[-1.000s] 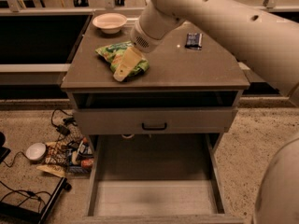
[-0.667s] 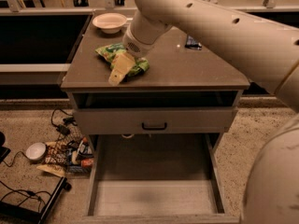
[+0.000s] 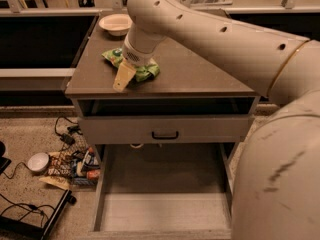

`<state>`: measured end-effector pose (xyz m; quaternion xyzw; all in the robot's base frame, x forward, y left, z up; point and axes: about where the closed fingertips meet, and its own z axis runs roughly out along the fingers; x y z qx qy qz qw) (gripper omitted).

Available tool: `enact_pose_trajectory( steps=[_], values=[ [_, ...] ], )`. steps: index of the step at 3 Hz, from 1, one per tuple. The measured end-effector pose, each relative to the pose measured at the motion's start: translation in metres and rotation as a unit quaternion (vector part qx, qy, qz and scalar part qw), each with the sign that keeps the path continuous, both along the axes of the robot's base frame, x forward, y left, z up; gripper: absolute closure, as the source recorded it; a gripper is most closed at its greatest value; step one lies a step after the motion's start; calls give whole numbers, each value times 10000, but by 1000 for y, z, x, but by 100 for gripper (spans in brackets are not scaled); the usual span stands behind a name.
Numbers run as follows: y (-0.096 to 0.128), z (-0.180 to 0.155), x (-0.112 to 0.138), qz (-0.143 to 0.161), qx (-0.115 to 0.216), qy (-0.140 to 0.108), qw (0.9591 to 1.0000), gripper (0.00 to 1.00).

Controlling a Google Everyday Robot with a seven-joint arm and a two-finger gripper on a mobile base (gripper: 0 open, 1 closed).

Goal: Place green rice chip bag into middle drawer

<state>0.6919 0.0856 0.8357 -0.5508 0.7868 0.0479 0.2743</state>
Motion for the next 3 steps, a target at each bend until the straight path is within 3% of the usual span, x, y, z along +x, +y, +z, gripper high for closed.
enact_pose_trajectory(
  steps=[1, 3],
  values=[
    [9, -9, 11, 88, -46, -115, 9999, 41],
    [10, -7, 11, 92, -47, -117, 9999, 87]
  ],
)
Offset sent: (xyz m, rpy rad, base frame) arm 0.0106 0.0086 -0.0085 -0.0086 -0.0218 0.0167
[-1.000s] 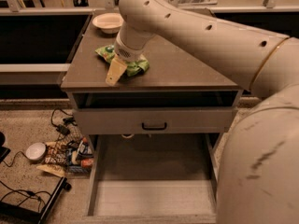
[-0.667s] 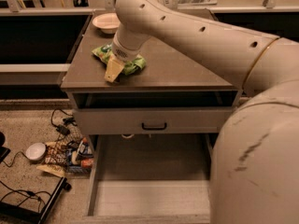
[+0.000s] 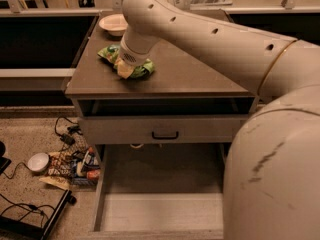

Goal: Place green rice chip bag into middle drawer

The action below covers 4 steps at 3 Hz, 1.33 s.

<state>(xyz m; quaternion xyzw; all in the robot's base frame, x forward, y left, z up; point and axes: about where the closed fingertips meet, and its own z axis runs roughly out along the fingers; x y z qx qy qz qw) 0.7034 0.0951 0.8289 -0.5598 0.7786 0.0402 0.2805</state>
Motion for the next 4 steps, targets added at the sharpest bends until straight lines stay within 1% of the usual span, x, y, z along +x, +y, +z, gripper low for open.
enact_pose_trajectory(
  steps=[1, 2, 3, 4],
  values=[
    [1, -1, 0, 8, -5, 11, 10000, 100],
    [-5, 10, 1, 42, 143, -59, 9999, 100],
    [-25, 50, -4, 188, 388, -304, 9986, 100],
    [-55, 87, -24, 400, 357, -545, 9971, 100]
  ],
)
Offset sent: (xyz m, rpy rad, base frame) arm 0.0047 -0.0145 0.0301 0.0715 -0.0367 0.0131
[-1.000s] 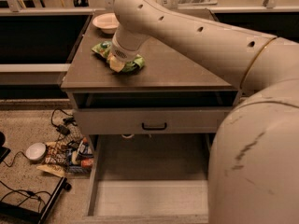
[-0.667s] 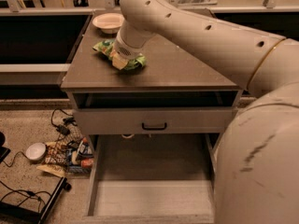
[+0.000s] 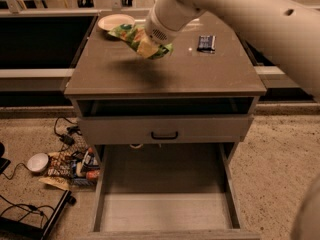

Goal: Place green rice chip bag into middle drawer

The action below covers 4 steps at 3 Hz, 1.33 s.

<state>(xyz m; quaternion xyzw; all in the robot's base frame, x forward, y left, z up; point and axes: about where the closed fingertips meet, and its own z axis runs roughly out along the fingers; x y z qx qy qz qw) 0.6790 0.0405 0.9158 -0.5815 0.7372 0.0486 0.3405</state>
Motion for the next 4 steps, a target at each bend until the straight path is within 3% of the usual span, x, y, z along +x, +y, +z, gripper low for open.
enact_pose_trajectory(
  steps=[1, 2, 3, 4],
  values=[
    [-31, 21, -33, 301, -48, -156, 9994, 100],
    [-83, 7, -69, 506, -213, 35, 9985, 100],
    [-145, -22, -112, 395, -205, 359, 9984, 100],
    [-197, -42, -167, 135, -42, 479, 9988, 100]
  ],
)
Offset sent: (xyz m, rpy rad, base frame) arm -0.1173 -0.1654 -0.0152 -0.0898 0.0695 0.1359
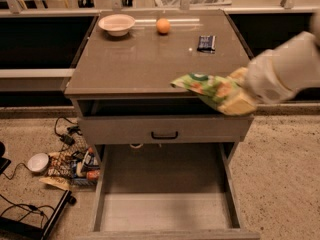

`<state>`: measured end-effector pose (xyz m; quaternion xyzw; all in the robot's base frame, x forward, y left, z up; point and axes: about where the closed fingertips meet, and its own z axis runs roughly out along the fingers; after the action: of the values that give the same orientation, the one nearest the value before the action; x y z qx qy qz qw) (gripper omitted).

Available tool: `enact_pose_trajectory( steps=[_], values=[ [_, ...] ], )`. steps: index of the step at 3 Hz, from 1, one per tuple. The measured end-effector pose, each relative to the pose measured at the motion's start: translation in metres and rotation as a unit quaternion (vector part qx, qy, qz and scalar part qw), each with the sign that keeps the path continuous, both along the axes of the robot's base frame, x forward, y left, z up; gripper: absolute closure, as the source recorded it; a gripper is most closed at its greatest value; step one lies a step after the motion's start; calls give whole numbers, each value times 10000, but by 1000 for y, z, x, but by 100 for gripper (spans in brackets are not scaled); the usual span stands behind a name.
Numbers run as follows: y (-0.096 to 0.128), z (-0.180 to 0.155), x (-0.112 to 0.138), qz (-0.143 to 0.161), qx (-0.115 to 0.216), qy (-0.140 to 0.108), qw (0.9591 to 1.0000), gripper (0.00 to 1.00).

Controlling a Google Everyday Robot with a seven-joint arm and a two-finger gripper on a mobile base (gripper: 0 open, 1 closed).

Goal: Place green rice chip bag into middle drawer

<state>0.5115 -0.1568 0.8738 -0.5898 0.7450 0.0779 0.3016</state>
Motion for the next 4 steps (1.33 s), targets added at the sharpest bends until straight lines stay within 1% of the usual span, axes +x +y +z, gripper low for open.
enact_pose_trajectory(
  steps=[1, 2, 3, 4],
  values=[
    [-47, -8, -57, -235, 284, -118, 9993, 100],
    [-84, -17, -93, -230, 591, -209, 9978, 100],
    [-86, -14, -96, -67, 512, -367, 9980, 100],
    [-84, -14, -95, -76, 516, -353, 9980, 100]
  ],
)
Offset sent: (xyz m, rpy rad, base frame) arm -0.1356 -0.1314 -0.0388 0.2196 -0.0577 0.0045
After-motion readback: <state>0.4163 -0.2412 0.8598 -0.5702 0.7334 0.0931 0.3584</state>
